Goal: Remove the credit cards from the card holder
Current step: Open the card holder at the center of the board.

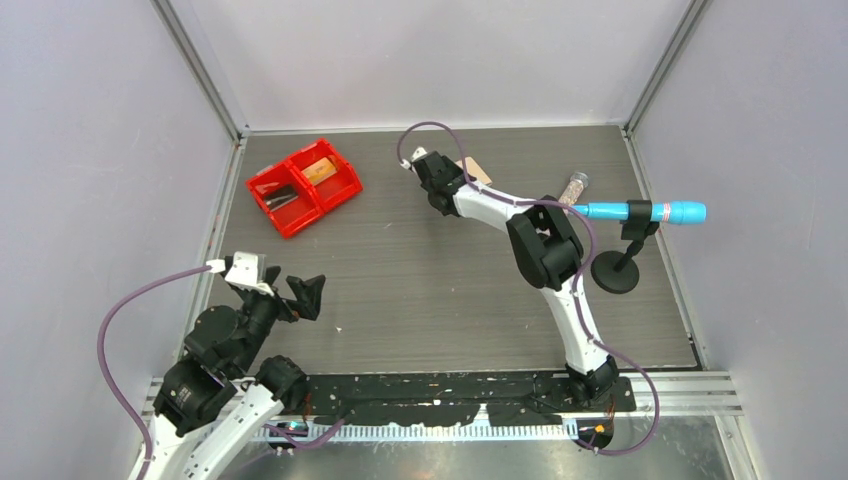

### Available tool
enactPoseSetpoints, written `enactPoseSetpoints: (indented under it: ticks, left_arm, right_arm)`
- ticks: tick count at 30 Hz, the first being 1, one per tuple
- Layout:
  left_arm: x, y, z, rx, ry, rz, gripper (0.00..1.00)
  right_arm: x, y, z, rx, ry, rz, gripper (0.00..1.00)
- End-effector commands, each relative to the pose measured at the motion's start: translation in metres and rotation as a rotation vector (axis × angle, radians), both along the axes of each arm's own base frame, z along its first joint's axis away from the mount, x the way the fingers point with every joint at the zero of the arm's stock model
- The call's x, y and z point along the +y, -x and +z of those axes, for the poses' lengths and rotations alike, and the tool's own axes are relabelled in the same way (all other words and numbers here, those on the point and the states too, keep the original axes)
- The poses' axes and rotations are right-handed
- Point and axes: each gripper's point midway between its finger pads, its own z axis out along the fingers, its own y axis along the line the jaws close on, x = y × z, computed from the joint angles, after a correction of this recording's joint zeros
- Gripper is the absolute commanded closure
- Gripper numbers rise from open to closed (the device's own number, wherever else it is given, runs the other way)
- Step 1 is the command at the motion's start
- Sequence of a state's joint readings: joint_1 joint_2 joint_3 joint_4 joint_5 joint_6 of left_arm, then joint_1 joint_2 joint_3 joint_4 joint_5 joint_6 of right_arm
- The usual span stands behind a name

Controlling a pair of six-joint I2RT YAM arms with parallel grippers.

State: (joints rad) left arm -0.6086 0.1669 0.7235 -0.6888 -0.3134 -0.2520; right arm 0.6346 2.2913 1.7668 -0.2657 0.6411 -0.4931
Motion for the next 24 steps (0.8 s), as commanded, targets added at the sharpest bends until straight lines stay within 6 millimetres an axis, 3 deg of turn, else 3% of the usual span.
enactPoseSetpoints:
  ticks: [1,8,17,19,22,24]
  left_arm:
    - [-0.001,-0.006,0.008,-0.033,0.003,0.012,0.01]
    - [0.000,-0.007,0.007,-0.030,-0.001,0.014,0.01]
    - [-0.001,-0.008,0.006,-0.026,-0.011,0.012,0.01]
    - [-0.002,-0.008,0.006,-0.028,-0.012,0.010,0.01]
    - [-0.003,-0.007,0.006,-0.033,-0.014,-0.004,0.01]
    - [-0.004,-0.006,0.006,-0.037,-0.014,-0.009,0.01]
  right_arm:
    - [0.001,-0.015,0.013,-0.025,0.013,0.015,0.47]
    - [-0.009,-0.019,-0.009,0.021,0.067,0.026,0.53]
    - [-0.015,-0.023,-0.016,0.037,0.128,0.034,0.65]
    - [-0.016,-0.022,-0.017,0.041,0.131,0.034,0.72]
    - [-0.018,-0.018,-0.015,0.047,0.132,0.033,0.89]
    - [-0.019,-0.014,-0.009,0.046,0.116,0.039,0.94]
